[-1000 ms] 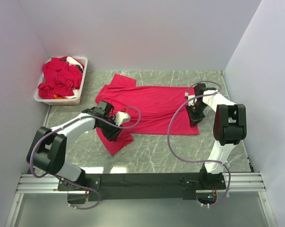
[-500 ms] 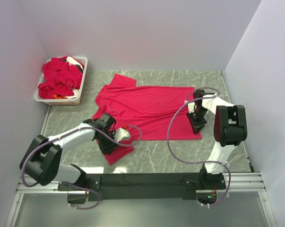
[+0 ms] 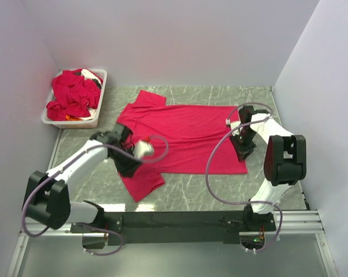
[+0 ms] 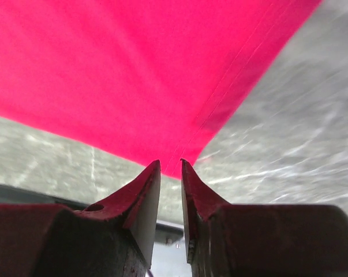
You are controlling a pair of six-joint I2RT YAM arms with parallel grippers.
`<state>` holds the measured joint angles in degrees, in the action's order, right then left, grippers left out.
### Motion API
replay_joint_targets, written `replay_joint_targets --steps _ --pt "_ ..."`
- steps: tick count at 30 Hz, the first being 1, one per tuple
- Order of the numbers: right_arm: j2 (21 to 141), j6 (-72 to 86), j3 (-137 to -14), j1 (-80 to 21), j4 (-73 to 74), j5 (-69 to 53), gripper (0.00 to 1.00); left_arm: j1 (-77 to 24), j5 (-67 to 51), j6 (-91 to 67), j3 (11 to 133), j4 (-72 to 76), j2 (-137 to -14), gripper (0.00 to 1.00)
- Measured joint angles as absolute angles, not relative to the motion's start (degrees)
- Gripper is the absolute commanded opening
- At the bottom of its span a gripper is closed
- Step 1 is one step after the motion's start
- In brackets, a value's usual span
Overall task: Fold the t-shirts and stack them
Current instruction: Flatten the tshirt out
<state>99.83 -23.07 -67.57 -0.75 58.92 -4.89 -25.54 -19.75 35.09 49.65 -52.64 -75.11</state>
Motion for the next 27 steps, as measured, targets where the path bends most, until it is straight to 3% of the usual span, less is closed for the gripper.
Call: replay_joint_targets --steps 5,12,27 --pt "100.4 -22.2 -70.9 -0.7 57.6 -6.4 0.27 -18.1 -18.6 34.6 54.7 -45.9 -80.7 0.47" --pt "105.3 -21.8 -66.7 -0.8 54.1 -5.5 0.26 -17.3 -15.2 34.9 50.6 -40.0 -87.3 0.48" --pt "100.1 -23.6 -57.7 -0.9 54.7 -1.5 0.29 -23.3 -14.7 37.1 42.9 -50.8 -79.9 0.49"
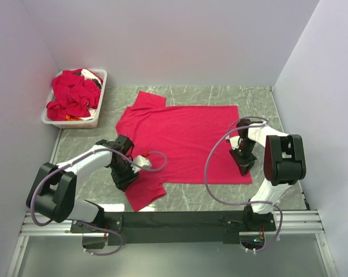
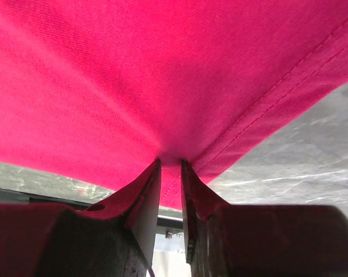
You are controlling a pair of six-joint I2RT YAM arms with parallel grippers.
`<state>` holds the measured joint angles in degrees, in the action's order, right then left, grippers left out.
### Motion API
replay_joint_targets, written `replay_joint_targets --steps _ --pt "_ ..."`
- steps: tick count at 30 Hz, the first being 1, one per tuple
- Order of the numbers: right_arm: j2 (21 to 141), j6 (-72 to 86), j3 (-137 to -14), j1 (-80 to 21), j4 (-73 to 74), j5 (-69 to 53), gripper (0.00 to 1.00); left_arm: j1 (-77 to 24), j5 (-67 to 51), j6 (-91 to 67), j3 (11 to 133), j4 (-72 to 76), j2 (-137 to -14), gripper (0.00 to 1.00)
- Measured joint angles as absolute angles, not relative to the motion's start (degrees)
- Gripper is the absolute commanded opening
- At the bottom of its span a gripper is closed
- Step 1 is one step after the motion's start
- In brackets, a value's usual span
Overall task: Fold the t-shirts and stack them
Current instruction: Flatten the tshirt out
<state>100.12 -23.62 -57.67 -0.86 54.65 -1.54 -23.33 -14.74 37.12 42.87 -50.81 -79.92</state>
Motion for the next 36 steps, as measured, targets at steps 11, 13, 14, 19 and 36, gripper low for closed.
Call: replay_joint_targets --steps 11,13,14,19,36 --pt "99.1 -23.9 -66.5 -0.9 56.4 -4.1 0.29 -15.2 -17.0 36.1 55.8 -53.1 -83.2 0.50" --pt "99.7 -23.5 -67.7 -0.9 55.7 -4.4 0.28 -13.9 -16.8 35.5 57.4 -50.3 -84.9 0.50" --pt "100.2 -23.4 -68.0 -0.9 55.4 -4.6 0.29 -13.7 -16.6 35.2 57.6 -48.9 -85.9 0.50" --pt "104.4 -22.7 -67.8 -0.9 54.2 -4.7 0.28 -12.8 -16.0 34.2 56.2 -44.7 -90.8 0.49" --pt "105.3 -24.9 -82.8 3.5 59.6 -14.9 0.34 -7.2 -22.1 33.4 71.6 -50.9 -93.8 0.62"
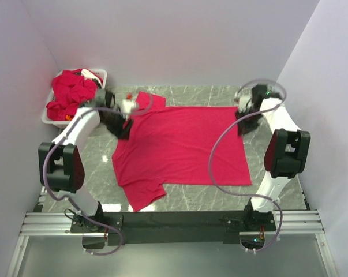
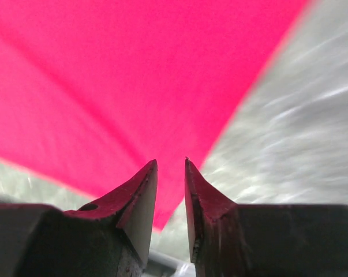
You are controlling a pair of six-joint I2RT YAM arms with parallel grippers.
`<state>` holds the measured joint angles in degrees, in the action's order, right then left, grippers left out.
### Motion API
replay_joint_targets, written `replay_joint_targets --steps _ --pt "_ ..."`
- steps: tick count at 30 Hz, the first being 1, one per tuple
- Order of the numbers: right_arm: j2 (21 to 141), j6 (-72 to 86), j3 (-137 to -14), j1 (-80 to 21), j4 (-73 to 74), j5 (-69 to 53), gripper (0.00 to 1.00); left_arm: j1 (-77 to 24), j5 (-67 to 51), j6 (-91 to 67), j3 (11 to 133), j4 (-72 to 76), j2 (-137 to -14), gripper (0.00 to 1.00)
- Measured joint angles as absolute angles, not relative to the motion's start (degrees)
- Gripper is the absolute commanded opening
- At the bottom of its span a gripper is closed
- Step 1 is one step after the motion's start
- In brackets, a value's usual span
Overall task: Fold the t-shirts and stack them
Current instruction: Flatten the tshirt out
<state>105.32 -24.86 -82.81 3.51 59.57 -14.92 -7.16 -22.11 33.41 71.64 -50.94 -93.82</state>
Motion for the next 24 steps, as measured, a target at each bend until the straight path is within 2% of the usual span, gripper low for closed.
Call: replay_joint_targets --steps 6,13,18,24 --pt "110.4 -19.9 -102.1 6.1 54.4 -16.2 0.34 -5.3 -25.9 24.6 92.1 -40.5 -103.1 0.65" --pt "126.4 -13.0 -117.3 6.2 48.6 -13.9 0.37 -3.5 -25.8 11.1 109.9 -29.8 -122.6 0.67" --pt "134.7 -9.4 -121.8 6.3 45.9 -12.7 0.42 -2.5 -24.8 5.1 119.5 -26.6 -134.3 0.68" --pt "136.5 -6.7 -122.0 6.3 43.3 -11.2 0.49 -2.5 -23.3 2.4 120.5 -25.5 -138.5 0.68"
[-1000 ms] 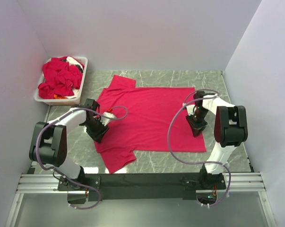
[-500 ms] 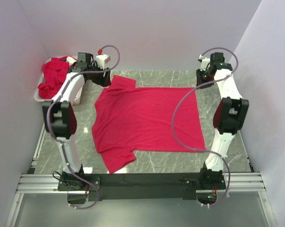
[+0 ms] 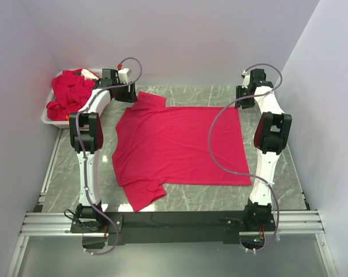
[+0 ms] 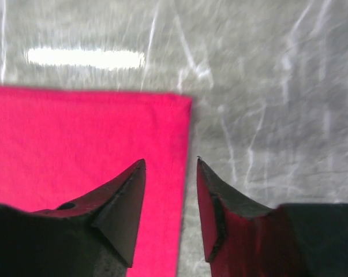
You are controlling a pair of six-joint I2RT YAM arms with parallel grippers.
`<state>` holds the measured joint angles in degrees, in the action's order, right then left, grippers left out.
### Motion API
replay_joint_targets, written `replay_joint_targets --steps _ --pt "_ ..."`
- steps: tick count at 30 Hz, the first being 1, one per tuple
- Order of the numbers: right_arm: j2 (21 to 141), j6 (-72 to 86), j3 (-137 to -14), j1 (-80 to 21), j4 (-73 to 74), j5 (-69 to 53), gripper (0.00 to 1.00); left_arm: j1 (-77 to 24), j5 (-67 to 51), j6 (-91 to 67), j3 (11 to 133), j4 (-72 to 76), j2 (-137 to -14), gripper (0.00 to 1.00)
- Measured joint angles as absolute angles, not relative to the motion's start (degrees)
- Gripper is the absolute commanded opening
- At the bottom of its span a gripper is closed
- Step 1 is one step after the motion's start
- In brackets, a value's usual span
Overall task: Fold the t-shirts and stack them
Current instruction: Flatten the tshirt out
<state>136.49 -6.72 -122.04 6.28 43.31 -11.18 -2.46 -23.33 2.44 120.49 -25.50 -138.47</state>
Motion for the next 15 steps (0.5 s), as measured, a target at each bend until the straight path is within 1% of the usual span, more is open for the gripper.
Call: replay_joint_targets --steps 3,6,9,15 --pt "136.9 -5.4 -123.3 6.3 41.8 -10.1 0.51 -2.5 -22.7 2.3 120.2 -24.3 -138.5 0.68" --pt "140.3 -4.2 -129.6 6.3 42.0 -9.9 0.51 -2.5 -22.1 2.3 119.6 -23.1 -138.5 0.69" --pt "143.2 -3.0 -133.5 6.3 41.7 -10.0 0.55 -2.5 -21.2 2.3 119.3 -23.2 -138.5 0.71" --pt "144.8 -1.5 -133.8 6.3 43.2 -10.6 0.55 -2.5 -20.3 2.3 120.3 -23.2 -138.7 0.73"
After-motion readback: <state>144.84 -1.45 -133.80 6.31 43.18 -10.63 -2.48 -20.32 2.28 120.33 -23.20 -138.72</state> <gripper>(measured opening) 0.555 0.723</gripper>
